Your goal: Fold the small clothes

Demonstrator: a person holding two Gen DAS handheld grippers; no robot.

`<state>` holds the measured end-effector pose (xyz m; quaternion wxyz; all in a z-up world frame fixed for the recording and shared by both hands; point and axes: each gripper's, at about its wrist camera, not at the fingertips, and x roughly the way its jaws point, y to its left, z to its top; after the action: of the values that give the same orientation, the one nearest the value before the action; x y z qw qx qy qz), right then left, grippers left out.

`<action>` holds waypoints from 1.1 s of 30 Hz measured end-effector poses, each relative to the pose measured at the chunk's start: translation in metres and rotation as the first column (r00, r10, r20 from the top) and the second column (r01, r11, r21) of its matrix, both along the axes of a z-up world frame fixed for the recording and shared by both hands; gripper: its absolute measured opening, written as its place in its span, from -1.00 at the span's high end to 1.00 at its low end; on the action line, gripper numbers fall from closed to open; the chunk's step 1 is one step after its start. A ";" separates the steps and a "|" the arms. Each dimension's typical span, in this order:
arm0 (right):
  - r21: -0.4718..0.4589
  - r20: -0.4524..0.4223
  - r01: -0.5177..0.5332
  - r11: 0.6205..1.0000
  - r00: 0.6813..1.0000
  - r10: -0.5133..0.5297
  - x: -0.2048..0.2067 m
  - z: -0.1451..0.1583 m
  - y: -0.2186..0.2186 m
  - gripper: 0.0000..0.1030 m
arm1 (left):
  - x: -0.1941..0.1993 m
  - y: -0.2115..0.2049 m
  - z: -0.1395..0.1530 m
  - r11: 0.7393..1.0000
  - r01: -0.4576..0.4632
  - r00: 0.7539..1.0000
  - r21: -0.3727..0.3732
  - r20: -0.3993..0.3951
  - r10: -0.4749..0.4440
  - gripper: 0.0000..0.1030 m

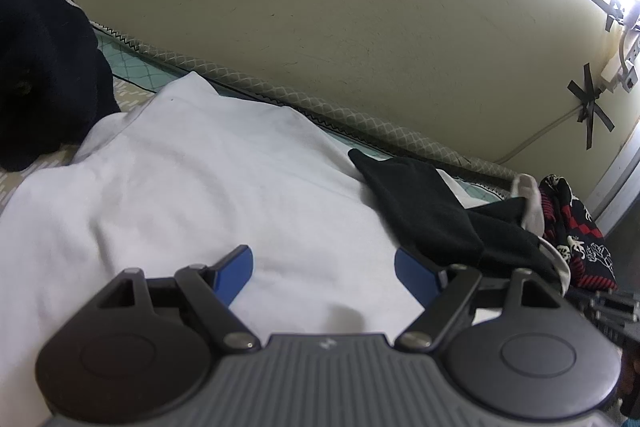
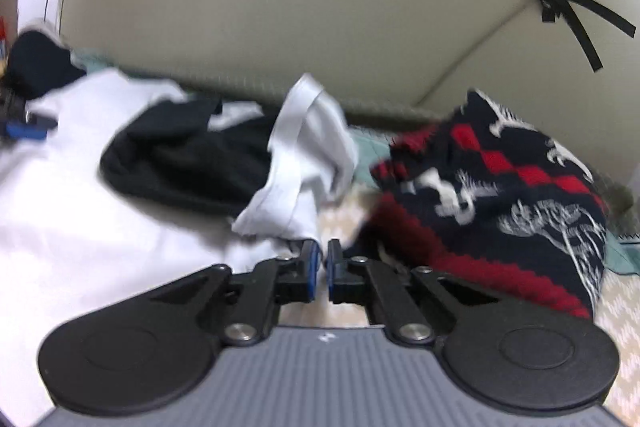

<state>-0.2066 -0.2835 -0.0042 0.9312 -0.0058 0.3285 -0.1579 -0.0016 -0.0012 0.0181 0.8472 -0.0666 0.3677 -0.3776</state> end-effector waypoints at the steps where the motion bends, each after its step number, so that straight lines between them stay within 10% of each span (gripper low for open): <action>1: 0.013 -0.032 -0.014 1.000 0.999 0.014 0.001 -0.003 0.000 1.00 | 0.000 0.000 0.000 1.000 -0.001 1.000 -0.001 -0.001 0.001 -0.56; 10: 0.072 0.206 -0.007 0.997 0.979 -0.007 0.009 0.052 -0.019 1.00 | 0.000 0.001 0.000 1.000 -0.002 1.000 -0.003 -0.003 0.002 -0.58; 17: 0.363 0.126 0.014 0.932 0.990 -0.064 0.107 0.016 -0.058 1.00 | 0.001 0.000 -0.001 1.000 0.004 1.000 -0.010 -0.007 -0.004 -0.62; 23: 0.316 -0.006 0.052 0.947 0.999 -0.052 0.133 0.000 -0.050 1.00 | 0.001 -0.001 0.000 1.000 0.005 1.000 -0.008 -0.008 -0.005 -0.64; 26: 0.232 0.099 0.011 0.973 0.994 -0.034 0.118 0.028 -0.034 1.00 | 0.001 0.001 0.002 1.000 -0.003 1.000 -0.019 -0.014 0.003 -0.64; 27: 0.243 0.127 -0.025 0.970 0.992 -0.006 0.115 0.036 -0.028 0.84 | 0.001 0.003 0.003 0.999 -0.007 1.000 -0.032 -0.020 0.006 -0.64; 30: 0.350 0.166 -0.118 0.929 0.984 0.063 0.125 0.042 -0.013 -0.47 | 0.002 0.010 0.005 0.998 -0.024 0.999 -0.061 -0.023 0.023 -0.65; 33: 0.377 0.152 -0.146 0.915 0.984 0.094 0.146 0.033 0.002 -0.15 | 0.006 0.013 0.003 0.997 -0.040 0.998 -0.062 -0.043 0.037 -0.65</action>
<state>-0.0605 -0.2816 0.0290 0.9414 0.1684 0.2904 -0.0327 0.0042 0.0113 0.0211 0.8440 -0.1080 0.3719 -0.3710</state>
